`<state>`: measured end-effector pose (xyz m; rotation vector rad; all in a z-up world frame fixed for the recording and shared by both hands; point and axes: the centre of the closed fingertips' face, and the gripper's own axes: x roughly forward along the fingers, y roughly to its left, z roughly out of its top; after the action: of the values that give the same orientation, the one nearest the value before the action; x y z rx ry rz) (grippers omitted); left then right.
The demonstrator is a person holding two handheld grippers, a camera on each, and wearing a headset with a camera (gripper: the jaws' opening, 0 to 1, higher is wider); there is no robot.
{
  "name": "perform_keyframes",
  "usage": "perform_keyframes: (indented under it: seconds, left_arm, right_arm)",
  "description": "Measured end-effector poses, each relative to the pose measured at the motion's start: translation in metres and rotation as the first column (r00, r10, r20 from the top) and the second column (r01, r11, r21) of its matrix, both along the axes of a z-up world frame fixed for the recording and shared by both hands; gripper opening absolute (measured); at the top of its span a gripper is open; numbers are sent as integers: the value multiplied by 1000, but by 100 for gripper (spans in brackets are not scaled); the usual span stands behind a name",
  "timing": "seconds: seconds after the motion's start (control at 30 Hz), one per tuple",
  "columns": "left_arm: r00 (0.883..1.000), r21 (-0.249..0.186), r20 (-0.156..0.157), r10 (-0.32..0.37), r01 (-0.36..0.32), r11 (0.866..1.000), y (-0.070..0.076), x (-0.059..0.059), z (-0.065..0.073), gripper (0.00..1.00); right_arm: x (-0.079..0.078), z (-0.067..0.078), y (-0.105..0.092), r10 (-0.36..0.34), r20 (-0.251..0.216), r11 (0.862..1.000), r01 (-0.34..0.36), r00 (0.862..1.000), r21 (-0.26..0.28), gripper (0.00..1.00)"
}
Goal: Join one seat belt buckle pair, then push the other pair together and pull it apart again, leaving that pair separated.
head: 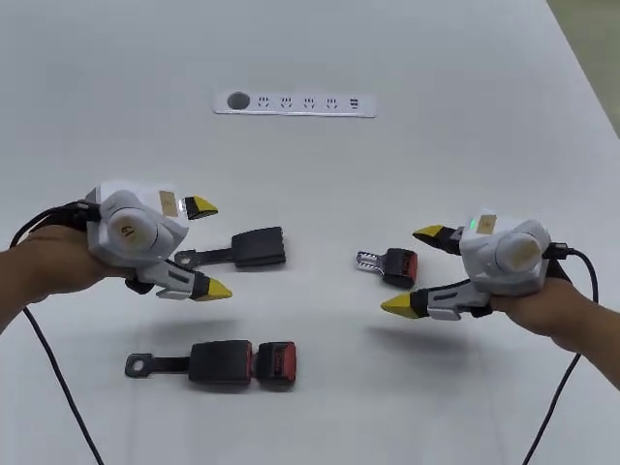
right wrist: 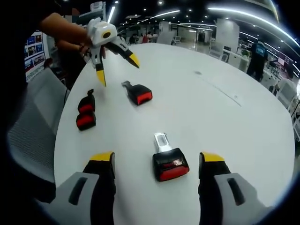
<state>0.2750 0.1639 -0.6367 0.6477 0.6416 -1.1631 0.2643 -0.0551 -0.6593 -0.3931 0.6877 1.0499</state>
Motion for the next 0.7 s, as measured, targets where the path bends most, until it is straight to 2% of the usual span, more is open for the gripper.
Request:
perform_keyframes:
  seconds: [0.1,0.17,0.23,0.43,0.53,0.6,0.7]
  left_arm:
    - [1000,6,-16,-3,3,1000,0,5,-8,71]
    - [999,9,-36,-6,6,1000,-2,7,-14,69]
    - [999,19,-39,-10,10,1000,-2,12,-22,67]
    - [998,10,-61,-18,18,1000,-12,20,-33,65]
    - [997,-1,-74,-11,11,1000,-16,25,-38,63]
    - [996,-2,-94,-12,12,1000,-18,25,-42,59]
    - [995,6,-99,-24,24,1000,-18,26,-48,55]
  right_arm:
    - [4,-4,-3,3,-14,1000,-3,1000,-7,71]
    - [8,-12,-7,8,-31,1000,-9,999,-17,71]
    - [8,-16,-8,12,-55,1000,-13,998,-21,71]
    - [9,-29,-14,39,-101,998,-44,994,-42,68]
    - [10,-37,-16,58,-111,997,-64,992,-51,65]
    - [8,-37,-16,69,-113,996,-76,991,-53,64]
    - [10,-37,-15,68,-110,995,-75,992,-62,61]
